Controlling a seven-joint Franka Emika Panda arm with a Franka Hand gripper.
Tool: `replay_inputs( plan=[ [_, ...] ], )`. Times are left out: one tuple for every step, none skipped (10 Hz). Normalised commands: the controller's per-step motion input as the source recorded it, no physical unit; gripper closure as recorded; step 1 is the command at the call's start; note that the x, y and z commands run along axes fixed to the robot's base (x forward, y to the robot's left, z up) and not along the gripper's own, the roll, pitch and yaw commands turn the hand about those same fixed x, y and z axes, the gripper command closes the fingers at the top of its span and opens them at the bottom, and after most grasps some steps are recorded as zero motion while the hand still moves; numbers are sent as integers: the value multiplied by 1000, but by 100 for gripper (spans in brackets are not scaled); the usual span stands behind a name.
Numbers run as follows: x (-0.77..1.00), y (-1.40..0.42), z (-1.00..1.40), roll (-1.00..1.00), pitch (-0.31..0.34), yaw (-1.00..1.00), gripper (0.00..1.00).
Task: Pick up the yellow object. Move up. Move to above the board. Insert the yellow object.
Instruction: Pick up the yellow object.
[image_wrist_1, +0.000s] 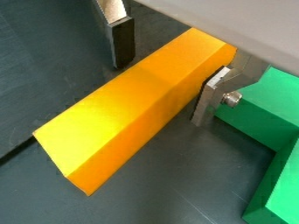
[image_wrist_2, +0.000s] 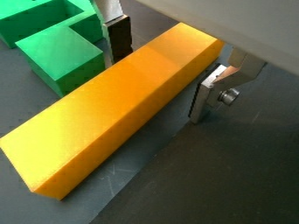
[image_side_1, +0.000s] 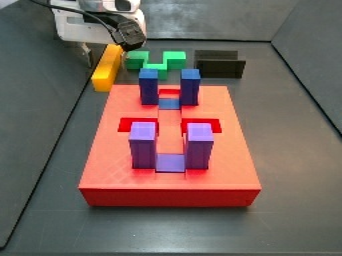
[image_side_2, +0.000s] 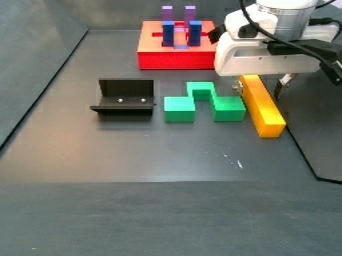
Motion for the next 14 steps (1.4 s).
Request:
replay_inputs(
  plan=[
    [0, 0, -17, 1, 0, 0, 0],
    [0, 43, -34, 93, 3, 0, 0],
    [0, 6, -3, 56, 0, 0, 0],
    [0, 0, 0, 0, 0, 0, 100],
    [0, 0, 0, 0, 0, 0, 100],
    [0, 0, 0, 0, 0, 0, 100],
    [0, 0, 0, 0, 0, 0, 100],
    [0, 0, 0, 0, 0, 0, 100],
    [0, 0, 0, 0, 0, 0, 100],
    [0, 0, 0, 0, 0, 0, 100],
    [0, 0, 0, 0, 0, 0, 100],
    [0, 0, 0, 0, 0, 0, 100],
    [0, 0, 0, 0, 0, 0, 100],
    [0, 0, 0, 0, 0, 0, 100]
  ],
)
